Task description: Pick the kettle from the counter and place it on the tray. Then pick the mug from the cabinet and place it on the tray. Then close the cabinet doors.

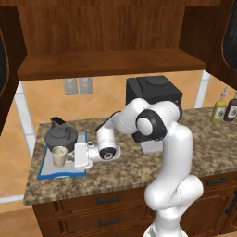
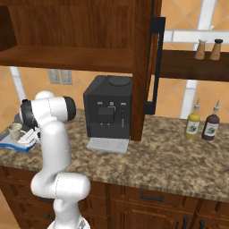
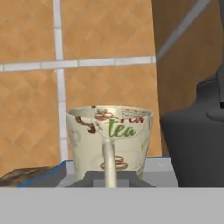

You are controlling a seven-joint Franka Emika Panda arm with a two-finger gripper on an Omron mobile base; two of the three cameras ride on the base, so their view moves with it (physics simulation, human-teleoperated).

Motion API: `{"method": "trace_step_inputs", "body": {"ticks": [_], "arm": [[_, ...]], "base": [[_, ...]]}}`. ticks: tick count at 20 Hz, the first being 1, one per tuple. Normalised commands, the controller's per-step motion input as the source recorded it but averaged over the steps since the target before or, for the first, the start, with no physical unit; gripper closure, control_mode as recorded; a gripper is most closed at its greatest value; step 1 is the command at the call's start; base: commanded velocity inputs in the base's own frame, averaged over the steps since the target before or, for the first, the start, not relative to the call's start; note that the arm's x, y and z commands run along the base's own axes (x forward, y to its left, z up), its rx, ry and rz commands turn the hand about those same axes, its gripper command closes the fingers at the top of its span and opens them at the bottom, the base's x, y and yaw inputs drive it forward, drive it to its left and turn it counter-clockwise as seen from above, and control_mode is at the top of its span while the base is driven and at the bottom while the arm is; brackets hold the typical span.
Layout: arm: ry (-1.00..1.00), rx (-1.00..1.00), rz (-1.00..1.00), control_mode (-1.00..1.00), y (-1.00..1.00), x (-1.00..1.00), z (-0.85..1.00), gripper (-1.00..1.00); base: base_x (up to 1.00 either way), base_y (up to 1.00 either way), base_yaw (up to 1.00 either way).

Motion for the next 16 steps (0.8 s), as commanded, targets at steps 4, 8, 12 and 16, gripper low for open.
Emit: {"method": "trace_step_inputs", "body": {"ticks": [4, 8, 12, 16], "arm": [[0.07, 0.0, -0.04, -1.0, 0.0, 0.0, -0.03, -1.0], [0.07, 0.0, -0.01, -1.0, -0.01, 0.0, 0.0, -1.0], [0.01, 0.0, 0.0, -1.0, -0.08, -0.09, 0.0, -1.0], [0.0, 0.0, 0.0, -1.0, -0.13, -0.26, 0.03, -1.0]], "base": [[0.0, 0.0, 0.0], [0.0, 0.0, 0.0], [0.0, 0.0, 0.0], [0.0, 0.0, 0.0]]}}
